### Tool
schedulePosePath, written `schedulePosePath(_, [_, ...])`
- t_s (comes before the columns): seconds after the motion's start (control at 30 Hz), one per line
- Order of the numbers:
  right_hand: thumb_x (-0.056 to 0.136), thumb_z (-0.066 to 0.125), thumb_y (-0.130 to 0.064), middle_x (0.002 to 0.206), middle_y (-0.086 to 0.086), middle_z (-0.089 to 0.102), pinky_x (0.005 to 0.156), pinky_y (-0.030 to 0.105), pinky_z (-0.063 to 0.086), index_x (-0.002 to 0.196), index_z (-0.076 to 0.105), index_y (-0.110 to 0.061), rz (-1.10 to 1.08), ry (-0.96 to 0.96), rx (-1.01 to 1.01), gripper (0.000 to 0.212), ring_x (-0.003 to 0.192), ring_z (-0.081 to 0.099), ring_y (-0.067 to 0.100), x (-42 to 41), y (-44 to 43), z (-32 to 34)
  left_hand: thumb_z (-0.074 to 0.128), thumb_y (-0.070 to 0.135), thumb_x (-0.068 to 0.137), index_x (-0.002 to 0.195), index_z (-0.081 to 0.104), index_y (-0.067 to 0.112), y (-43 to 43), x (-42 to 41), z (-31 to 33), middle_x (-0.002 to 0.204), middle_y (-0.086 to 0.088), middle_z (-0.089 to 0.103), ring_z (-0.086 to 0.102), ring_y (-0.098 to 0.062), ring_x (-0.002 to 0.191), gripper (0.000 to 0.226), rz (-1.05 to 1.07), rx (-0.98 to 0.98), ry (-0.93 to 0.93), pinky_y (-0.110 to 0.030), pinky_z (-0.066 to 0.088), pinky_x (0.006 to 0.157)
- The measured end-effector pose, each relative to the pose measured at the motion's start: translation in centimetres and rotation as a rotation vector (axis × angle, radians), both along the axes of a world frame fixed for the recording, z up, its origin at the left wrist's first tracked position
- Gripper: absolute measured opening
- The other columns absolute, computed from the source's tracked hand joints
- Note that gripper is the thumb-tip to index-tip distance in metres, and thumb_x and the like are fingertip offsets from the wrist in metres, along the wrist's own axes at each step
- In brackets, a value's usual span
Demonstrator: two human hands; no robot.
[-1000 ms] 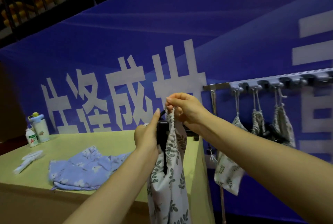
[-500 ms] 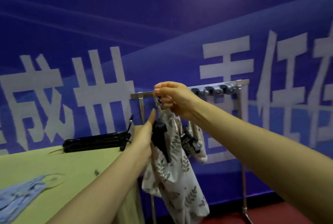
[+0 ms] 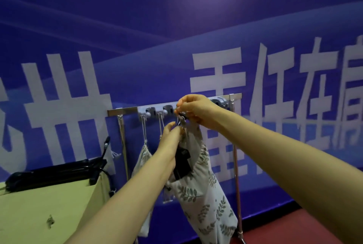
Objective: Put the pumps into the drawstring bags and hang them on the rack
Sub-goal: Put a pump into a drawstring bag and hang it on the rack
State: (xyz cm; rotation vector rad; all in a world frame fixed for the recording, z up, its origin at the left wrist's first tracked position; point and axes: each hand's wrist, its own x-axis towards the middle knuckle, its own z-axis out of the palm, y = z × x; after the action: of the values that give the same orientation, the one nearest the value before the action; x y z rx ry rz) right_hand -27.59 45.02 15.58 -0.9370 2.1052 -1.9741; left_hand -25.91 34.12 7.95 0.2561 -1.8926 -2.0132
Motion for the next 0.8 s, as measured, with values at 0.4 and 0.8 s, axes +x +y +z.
schedulePosePath(0.4, [0.083,0.055,0.004,0.070,0.006,0.063,0.036,0.015,0.040,0.070,0.057,-0.015,-0.215,0.118,0.116,0.023,0.039,0.049,0.003,-10.0,-2.5,-4.9,0.036,0.023,0.098,0.082,0.061,0.012,0.2,-9.5,-2.6,0.071,-0.010,0.062,0.057,-0.024,0.066,0.031,0.045,0.018,-0.046,-0.029,0.044,0.059])
schedulePosePath(0.8, [0.081,0.056,0.004,0.076,0.012,0.064,0.056,0.027,0.044,0.068,0.052,-0.018,-0.292,0.245,0.136,0.026,0.060,0.052,0.018,-20.1,-3.5,-6.6,0.035,0.037,0.098,0.074,0.055,0.018,-0.7,-19.0,-4.1,0.082,-0.016,0.059,0.056,-0.027,0.077,0.037,0.086,-0.128,-0.025,-0.037,0.044,0.069])
